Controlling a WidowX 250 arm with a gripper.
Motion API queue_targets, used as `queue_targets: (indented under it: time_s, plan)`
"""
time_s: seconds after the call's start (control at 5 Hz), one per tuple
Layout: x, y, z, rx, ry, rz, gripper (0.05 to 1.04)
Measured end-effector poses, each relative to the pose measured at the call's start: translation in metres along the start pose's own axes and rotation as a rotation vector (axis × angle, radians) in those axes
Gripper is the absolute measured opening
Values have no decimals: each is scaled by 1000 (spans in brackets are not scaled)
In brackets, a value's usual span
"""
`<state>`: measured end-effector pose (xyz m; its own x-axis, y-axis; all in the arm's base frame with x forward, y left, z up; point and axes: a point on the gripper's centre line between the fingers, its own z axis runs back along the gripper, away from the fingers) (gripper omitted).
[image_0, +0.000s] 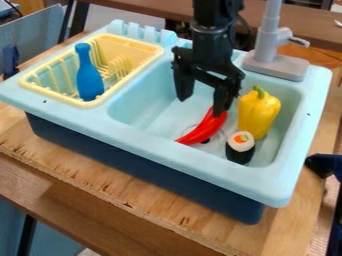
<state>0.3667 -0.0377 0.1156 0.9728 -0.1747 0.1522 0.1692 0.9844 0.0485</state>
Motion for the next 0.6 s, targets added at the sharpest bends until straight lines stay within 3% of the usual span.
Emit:
queue_targets:
  time_s: [0.2, 0.4, 0.6]
  plan:
    - [4, -10, -1, -28, -27, 15, 1001]
    - [1, -16, -9, -56, -19, 28, 1001]
    - [-9, -14, -13, -39, 39, 28, 1001]
